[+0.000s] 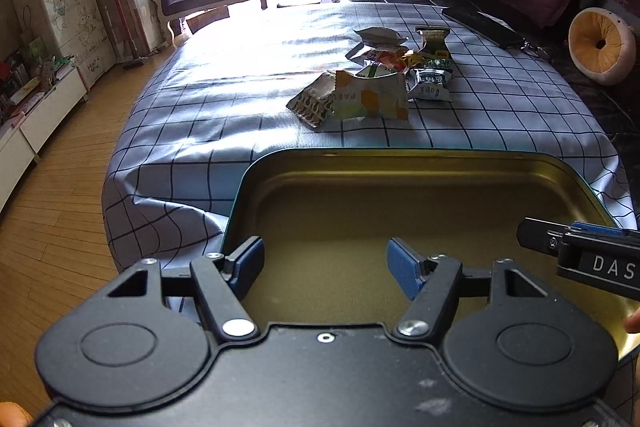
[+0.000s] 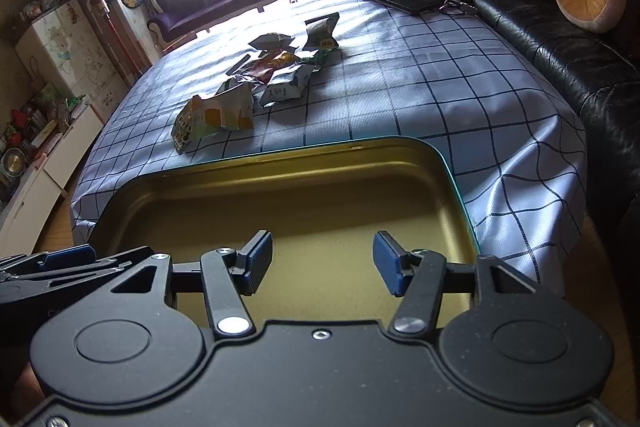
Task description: Organize snacks
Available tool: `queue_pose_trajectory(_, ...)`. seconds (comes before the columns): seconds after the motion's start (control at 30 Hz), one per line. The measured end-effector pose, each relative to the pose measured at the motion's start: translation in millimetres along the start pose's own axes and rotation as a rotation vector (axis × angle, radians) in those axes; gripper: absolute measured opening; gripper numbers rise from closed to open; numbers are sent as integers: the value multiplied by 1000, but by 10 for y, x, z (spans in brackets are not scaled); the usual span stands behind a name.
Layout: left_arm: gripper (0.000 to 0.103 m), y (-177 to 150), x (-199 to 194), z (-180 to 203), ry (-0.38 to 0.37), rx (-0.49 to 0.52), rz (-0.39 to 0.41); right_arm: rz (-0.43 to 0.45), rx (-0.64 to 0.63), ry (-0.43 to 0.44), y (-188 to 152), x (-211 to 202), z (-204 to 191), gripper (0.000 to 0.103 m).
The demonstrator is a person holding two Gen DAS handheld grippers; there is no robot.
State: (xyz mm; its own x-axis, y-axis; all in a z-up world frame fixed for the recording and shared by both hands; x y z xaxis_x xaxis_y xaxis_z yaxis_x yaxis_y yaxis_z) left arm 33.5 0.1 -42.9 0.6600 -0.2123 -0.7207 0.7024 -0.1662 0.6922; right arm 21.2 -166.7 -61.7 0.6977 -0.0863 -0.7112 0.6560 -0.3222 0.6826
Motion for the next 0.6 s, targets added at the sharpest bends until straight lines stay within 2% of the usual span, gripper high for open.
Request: queue_pose_trajectory(0.6,71,-39,41,-27,-15,-21,-76,12,-49,-9,12,-90,-90,61)
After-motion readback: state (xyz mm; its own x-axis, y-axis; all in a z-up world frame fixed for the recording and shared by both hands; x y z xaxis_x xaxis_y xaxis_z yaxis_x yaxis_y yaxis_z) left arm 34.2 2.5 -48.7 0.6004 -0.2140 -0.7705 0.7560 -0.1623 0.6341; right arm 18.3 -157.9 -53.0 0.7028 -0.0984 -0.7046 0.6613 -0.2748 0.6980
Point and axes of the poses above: each gripper's, at about its wrist camera, not at the fingertips, and x roughly the way its jaws point, z to its right, y to its top, the point moved 5 cm from there along x, roughly the way its jaws point, and after that the axes turned 9 degrees about -y, right-handed, at the moved point
